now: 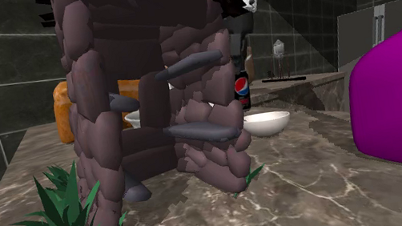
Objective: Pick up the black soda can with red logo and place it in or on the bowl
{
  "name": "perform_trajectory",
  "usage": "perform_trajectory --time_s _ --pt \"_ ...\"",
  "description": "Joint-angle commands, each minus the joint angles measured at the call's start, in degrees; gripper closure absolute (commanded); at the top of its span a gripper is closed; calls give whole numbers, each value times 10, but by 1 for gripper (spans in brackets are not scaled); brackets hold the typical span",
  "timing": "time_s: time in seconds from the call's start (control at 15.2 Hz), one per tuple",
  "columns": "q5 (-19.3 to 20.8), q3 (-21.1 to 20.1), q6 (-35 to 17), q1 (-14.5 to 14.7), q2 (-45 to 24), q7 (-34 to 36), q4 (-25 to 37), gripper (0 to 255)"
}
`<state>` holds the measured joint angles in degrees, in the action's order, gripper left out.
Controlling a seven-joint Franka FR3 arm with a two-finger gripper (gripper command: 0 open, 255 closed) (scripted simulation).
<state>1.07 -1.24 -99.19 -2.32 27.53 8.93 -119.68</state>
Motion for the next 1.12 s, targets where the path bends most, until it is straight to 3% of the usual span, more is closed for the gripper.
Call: perform_trajectory --time_s 0.0,0.2,0.73,0.79,1.06 --pt "0 0 -15 0 -1 0 -13 0" --pt "0 0 -42 0 -1 0 -40 0" --pt "0 0 -42 0 -1 0 -40 0" --pt "0 0 -42 0 -1 0 -40 255" --pt "0 0 -42 0 -1 0 -40 255"
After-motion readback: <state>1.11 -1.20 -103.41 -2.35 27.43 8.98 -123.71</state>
